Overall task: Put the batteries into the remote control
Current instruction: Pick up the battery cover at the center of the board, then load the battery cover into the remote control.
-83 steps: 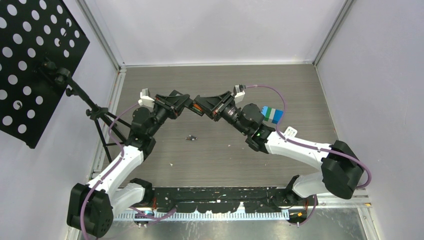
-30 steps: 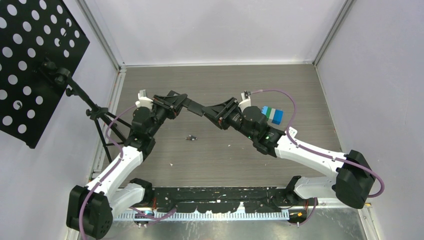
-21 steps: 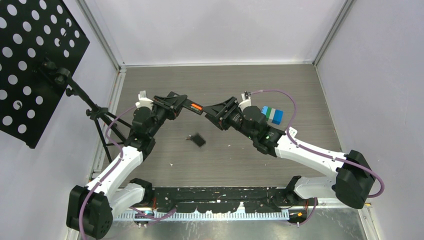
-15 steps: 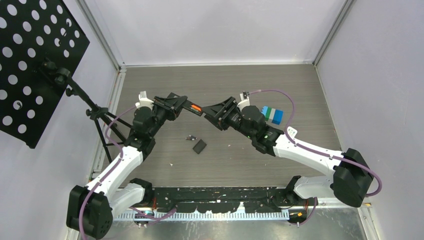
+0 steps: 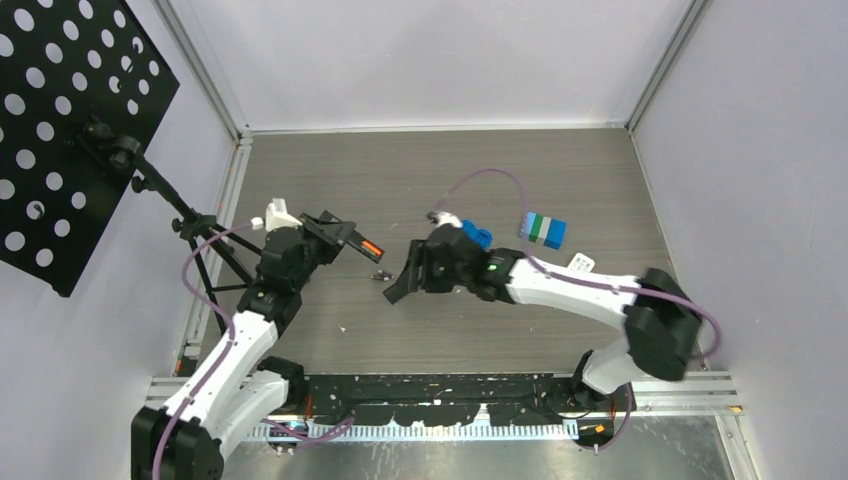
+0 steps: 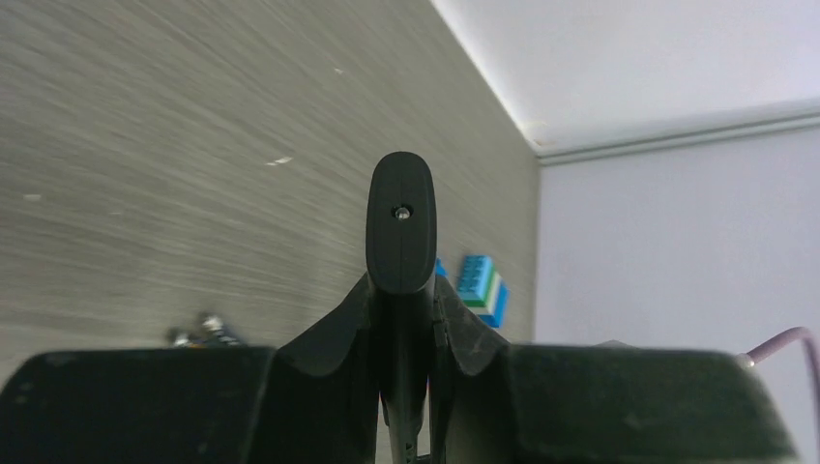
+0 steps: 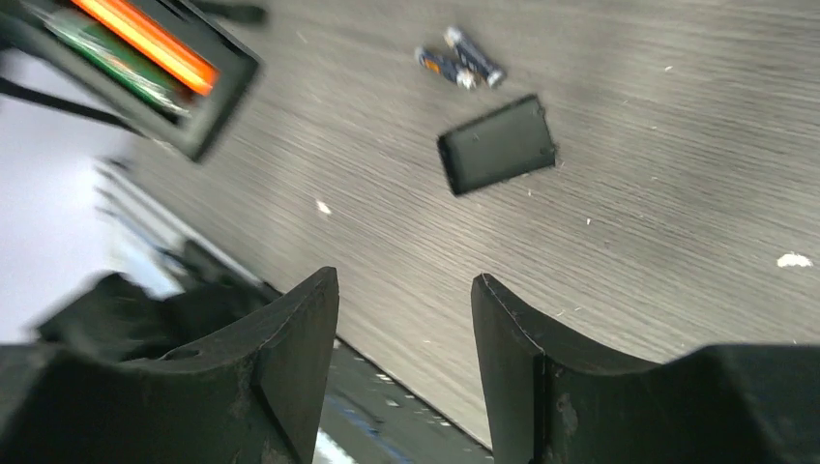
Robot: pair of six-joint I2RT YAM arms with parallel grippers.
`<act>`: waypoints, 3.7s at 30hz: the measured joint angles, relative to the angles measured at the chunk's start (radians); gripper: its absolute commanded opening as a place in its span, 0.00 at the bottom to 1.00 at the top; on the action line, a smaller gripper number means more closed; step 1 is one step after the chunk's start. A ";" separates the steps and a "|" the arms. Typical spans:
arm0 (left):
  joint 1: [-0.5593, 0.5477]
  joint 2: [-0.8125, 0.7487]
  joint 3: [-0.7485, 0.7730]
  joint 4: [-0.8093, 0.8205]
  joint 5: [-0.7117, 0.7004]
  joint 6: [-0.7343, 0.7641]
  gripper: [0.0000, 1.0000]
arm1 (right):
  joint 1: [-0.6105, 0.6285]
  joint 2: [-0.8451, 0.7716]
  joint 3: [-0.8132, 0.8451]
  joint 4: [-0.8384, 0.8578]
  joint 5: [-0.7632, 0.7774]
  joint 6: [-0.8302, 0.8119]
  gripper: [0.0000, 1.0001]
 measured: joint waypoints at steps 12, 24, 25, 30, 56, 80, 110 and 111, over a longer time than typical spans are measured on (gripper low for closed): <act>0.010 -0.237 0.000 -0.394 -0.293 0.194 0.00 | 0.174 0.520 0.455 -0.306 0.153 -0.317 0.42; 0.010 -0.245 0.000 -0.446 -0.342 0.224 0.00 | 0.185 0.662 0.606 -0.393 0.230 -0.416 0.35; 0.010 -0.244 0.000 -0.446 -0.343 0.225 0.00 | 0.185 0.676 0.622 -0.398 0.232 -0.418 0.34; 0.010 -0.242 0.000 -0.446 -0.344 0.235 0.00 | 0.185 0.736 0.686 -0.435 0.254 -0.415 0.23; 0.010 -0.125 0.030 -0.132 0.020 0.124 0.00 | -0.083 -0.138 0.050 0.369 0.032 0.156 0.00; 0.010 0.116 0.022 0.481 0.230 -0.392 0.00 | -0.079 -0.037 -0.030 0.836 0.061 0.685 0.00; 0.010 0.156 0.017 0.545 0.245 -0.469 0.00 | -0.065 0.050 -0.032 0.990 0.079 0.702 0.00; 0.010 0.156 0.017 0.546 0.245 -0.471 0.00 | -0.064 0.050 -0.037 1.001 0.084 0.705 0.00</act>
